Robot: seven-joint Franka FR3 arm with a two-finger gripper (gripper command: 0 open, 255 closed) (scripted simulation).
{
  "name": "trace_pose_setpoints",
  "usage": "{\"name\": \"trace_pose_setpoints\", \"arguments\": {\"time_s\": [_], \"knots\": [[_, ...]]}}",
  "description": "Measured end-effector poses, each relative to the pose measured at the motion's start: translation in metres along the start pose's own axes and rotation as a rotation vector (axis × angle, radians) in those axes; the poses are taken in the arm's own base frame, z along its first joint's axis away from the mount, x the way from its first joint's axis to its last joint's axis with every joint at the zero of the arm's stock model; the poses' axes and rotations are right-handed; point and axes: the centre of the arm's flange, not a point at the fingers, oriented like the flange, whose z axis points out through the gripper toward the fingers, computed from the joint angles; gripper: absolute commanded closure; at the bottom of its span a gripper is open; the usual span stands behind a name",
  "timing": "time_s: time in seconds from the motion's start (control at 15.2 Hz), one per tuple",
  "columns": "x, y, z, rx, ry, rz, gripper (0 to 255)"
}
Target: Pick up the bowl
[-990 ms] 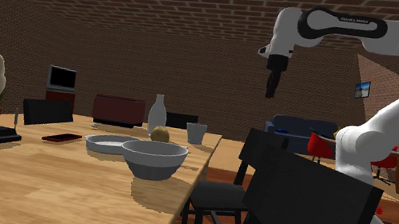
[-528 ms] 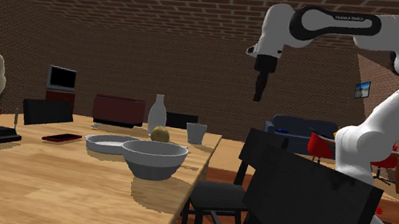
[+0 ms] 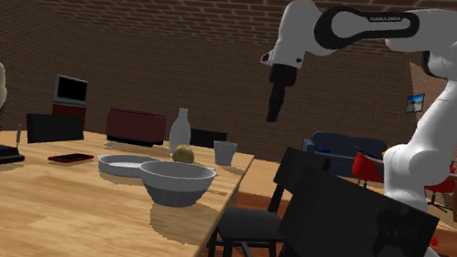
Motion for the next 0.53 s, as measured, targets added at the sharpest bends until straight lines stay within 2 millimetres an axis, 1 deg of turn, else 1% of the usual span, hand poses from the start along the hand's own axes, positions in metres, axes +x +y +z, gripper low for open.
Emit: {"name": "trace_pose_setpoints", "arguments": {"time_s": [0.33,0.46,0.53], "knots": [[0.037,-0.055,0.023,-0.015,0.006,0.018,0],[0.048,-0.073,0.03,-0.021,0.007,0.025,0],[0.057,-0.083,0.033,-0.024,0.009,0.028,0]]}}
